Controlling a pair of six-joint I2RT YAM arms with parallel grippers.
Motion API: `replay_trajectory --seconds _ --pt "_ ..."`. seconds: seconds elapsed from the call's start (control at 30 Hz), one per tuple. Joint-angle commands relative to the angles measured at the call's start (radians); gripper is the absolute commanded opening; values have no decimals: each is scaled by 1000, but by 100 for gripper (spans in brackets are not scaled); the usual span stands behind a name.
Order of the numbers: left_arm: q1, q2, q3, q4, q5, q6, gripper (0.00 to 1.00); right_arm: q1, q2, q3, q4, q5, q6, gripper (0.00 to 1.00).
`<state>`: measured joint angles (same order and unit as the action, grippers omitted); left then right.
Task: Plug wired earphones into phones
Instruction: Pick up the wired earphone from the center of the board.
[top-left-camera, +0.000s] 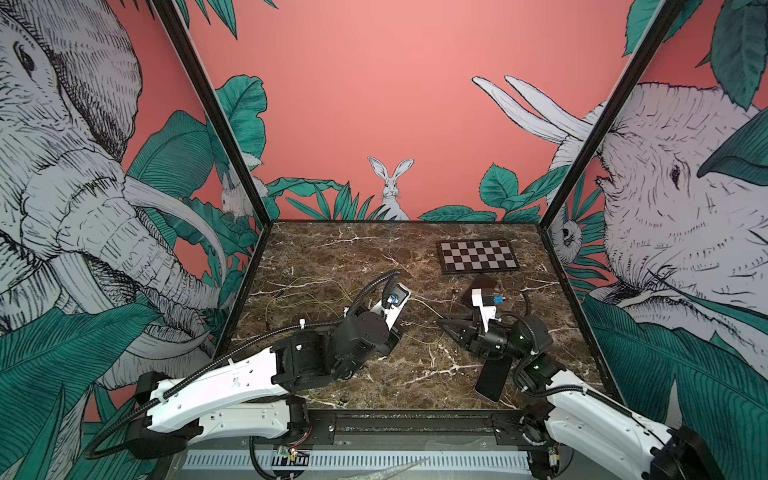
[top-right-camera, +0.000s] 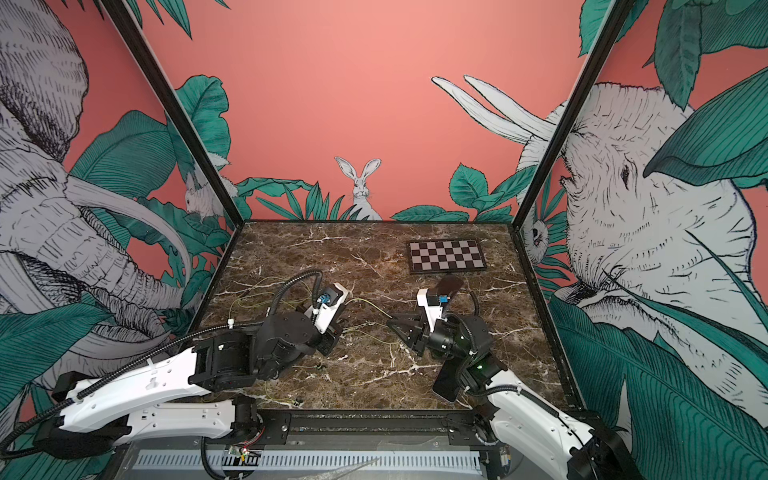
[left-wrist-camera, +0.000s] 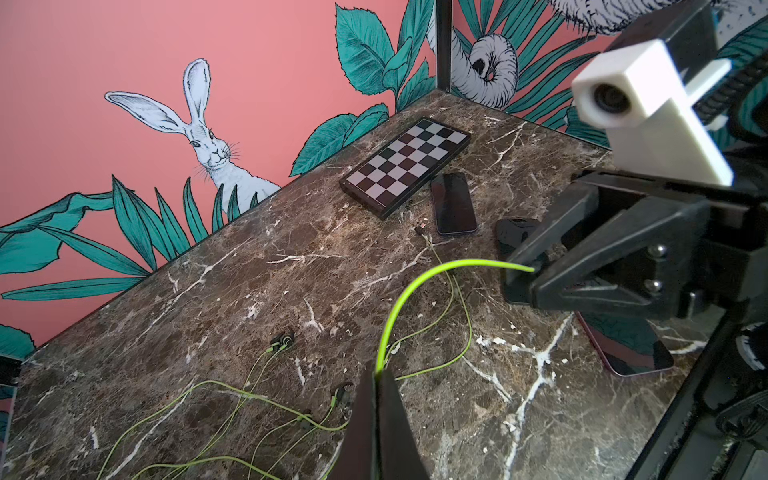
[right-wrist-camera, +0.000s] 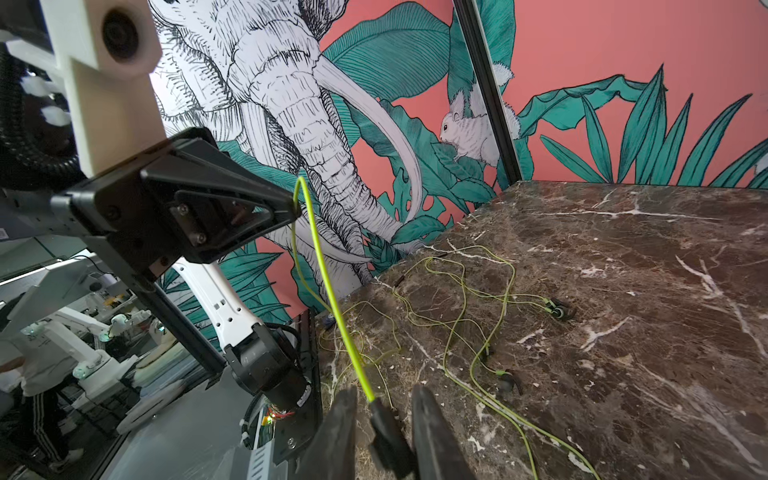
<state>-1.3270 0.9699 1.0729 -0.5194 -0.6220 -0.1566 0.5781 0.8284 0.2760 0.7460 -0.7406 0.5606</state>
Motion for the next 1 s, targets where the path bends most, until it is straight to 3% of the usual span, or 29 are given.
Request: replay_trajectory --seconds 0.0,0.27,0.37,0.43,0.5,0.57,0.63,0.77,0.97 --pt "5 -3 9 2 -23 -3 0 6 -18 -4 66 -9 -1 21" --pt "17 -12 -15 -4 -38 -10 0 6 -74 3 6 -6 -24 3" --pt "18 -18 -35 -12 12 16 3 6 -106 34 -100 -2 -62 2" --pt "18 -29 -59 -15 73 88 40 7 -126 83 -265 30 -137 2" --pt "19 -38 -59 -63 109 135 70 14 -133 162 -484 101 -256 0" --pt "19 -42 -37 -126 178 178 82 21 -115 248 -669 189 -400 0" --pt "20 -40 -7 -165 238 201 86 22 -85 311 -775 226 -541 0" --pt "20 -7 32 -144 300 251 86 27 -10 470 -1030 187 -930 0" --pt "20 98 91 -99 270 341 83 50 33 638 -1387 233 -1360 0"
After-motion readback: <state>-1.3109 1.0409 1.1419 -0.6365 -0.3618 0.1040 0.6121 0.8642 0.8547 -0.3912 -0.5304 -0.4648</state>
